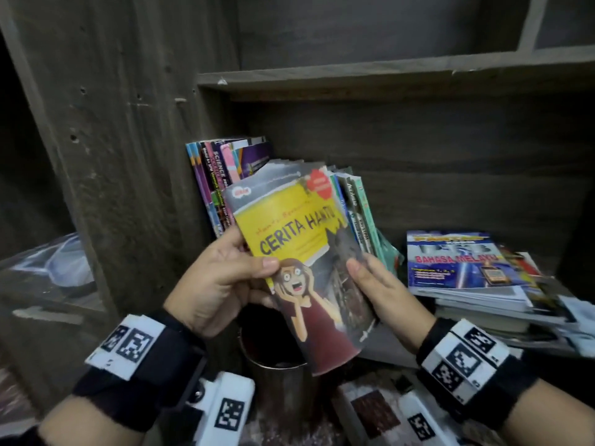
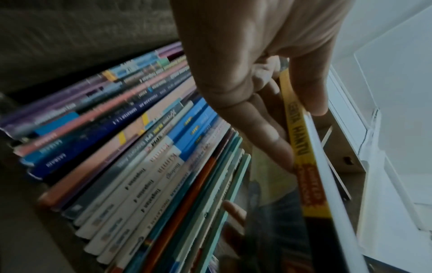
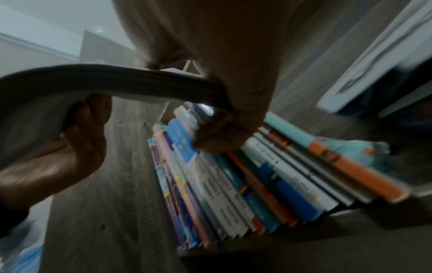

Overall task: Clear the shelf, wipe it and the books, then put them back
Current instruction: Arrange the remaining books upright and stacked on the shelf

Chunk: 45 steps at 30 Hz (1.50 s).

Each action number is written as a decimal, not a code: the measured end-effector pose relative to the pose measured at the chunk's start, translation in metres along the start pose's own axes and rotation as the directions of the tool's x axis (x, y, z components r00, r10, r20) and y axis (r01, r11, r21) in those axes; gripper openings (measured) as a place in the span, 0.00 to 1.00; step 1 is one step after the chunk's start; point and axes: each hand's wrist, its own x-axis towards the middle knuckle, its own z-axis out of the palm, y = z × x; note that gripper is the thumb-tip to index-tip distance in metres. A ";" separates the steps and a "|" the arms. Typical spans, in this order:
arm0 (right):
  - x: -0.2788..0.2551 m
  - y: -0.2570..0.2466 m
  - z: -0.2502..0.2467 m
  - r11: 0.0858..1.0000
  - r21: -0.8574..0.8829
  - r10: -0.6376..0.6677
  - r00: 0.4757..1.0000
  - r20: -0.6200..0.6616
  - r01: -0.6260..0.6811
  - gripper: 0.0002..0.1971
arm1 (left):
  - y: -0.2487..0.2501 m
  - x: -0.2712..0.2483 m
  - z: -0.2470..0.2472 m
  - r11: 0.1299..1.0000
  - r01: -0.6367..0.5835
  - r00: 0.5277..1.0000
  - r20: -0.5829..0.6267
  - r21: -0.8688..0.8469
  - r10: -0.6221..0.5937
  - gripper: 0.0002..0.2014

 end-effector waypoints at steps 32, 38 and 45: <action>0.040 -0.051 -0.013 0.306 -0.945 -0.572 0.815 -0.087 0.114 0.21 | -0.023 0.069 -0.087 0.670 0.138 0.763 -0.510 0.729 0.397 0.19; 0.100 -0.063 0.094 -0.046 -0.932 -0.478 0.812 0.336 0.359 0.33 | -0.015 0.084 -0.089 0.614 0.223 0.840 -0.469 0.757 0.273 0.33; 0.141 -0.055 0.115 -0.207 -0.923 -0.352 0.856 0.379 0.323 0.36 | -0.008 0.094 -0.091 0.482 0.298 0.826 -0.476 0.824 0.303 0.31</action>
